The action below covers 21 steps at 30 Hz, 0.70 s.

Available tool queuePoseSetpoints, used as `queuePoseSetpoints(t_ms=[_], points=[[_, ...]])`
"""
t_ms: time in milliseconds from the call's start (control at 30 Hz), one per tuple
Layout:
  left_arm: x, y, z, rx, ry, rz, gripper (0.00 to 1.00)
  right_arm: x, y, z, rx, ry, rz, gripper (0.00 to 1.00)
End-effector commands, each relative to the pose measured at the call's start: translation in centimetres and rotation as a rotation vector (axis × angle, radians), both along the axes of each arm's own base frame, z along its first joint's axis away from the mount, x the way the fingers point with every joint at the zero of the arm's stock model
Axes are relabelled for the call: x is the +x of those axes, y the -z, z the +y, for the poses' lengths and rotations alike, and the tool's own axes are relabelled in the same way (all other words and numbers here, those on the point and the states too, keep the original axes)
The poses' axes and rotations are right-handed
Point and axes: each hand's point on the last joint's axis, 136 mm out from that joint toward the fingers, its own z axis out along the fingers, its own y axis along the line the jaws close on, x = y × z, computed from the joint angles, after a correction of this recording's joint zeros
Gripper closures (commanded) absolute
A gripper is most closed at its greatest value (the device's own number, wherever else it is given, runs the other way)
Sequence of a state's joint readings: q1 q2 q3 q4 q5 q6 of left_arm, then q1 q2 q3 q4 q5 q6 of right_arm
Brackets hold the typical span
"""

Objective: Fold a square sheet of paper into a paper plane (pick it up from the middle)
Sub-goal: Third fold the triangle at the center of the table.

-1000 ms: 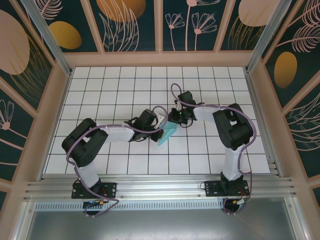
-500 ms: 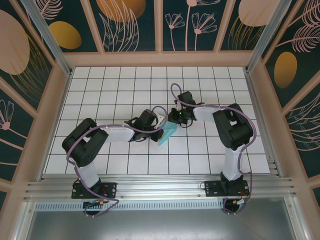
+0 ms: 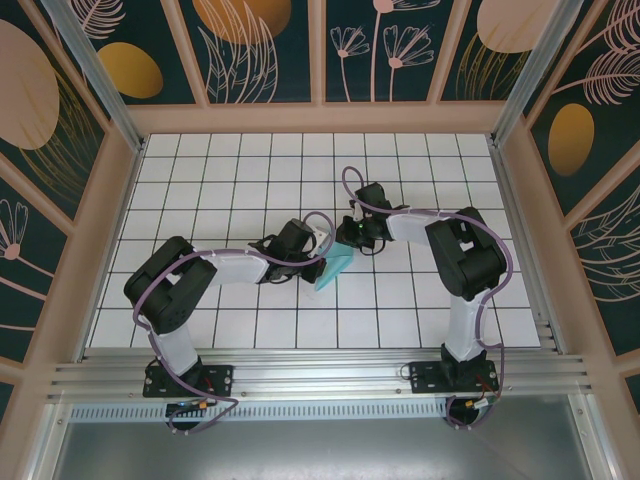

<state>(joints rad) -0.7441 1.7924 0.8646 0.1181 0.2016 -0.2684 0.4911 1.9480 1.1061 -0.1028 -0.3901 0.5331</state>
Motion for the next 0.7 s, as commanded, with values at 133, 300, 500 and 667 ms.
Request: queuePoseSetpoints(t_ms=[133,300,500,667], points=[[-1.2,1.9,0.9,0.018,-0.016,0.072,0.93,-2.1,3.6,-1.4,-0.103,0.019,0.093,0.88],[-1.2,1.2,0.8,-0.020,-0.042,0.077,0.93,-2.2,3.7,-1.4,-0.103,0.025,0.095,0.89],[-1.1,0.1,-0.2,-0.078,-0.031,0.081,0.91,-2.3,3.7,-1.3,-0.103,0.024,0.097,0.89],[-1.2,0.5,0.0,-0.067,-0.036,0.086,0.91,-2.3,3.7,-1.3,-0.100,0.026,0.099,0.89]])
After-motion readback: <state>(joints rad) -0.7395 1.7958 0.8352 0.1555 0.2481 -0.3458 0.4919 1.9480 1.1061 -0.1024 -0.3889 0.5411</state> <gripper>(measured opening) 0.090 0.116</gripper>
